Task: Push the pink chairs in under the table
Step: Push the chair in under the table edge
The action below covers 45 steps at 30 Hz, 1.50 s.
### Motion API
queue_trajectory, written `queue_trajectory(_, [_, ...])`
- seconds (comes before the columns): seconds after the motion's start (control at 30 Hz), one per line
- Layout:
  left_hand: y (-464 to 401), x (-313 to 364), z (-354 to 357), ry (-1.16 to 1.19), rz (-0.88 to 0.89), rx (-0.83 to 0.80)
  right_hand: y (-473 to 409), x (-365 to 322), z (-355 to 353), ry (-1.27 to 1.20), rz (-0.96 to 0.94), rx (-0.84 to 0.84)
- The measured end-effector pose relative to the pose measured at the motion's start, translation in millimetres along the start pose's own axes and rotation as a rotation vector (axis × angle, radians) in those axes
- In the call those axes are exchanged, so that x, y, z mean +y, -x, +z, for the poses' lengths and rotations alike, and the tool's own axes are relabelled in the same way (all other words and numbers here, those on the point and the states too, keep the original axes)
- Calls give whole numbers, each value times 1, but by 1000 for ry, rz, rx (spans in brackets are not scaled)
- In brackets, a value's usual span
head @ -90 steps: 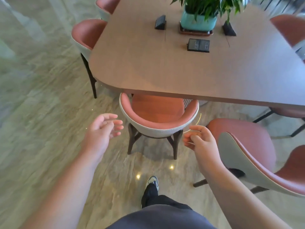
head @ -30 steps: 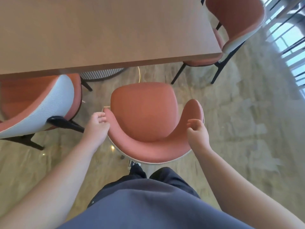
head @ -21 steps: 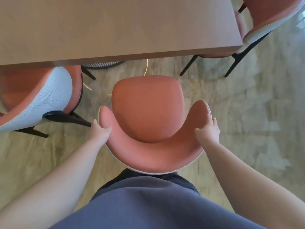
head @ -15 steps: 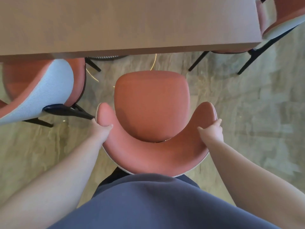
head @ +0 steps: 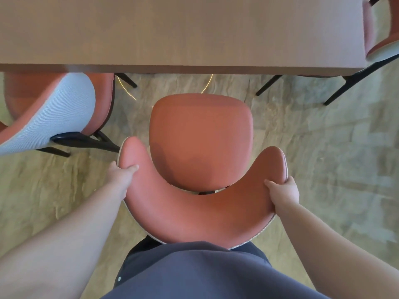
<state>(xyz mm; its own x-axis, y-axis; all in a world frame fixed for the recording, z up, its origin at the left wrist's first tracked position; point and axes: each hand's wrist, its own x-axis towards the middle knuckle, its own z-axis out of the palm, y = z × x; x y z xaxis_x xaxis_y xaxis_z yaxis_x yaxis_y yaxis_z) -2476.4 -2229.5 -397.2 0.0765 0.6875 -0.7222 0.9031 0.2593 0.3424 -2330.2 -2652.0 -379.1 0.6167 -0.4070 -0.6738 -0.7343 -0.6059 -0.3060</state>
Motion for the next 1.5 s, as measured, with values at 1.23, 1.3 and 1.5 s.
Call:
queue_trajectory(1.23, [-98,202,13,34,176,7,-103,-223,13,-12,-212,120])
queue_trajectory(1.3, [-98,205,17,45,177,8,-106,-225,14,-17,-200,118])
queue_trajectory(1.5, [-89,215,19,71,147,13,-103,-234,12,-8,-186,75])
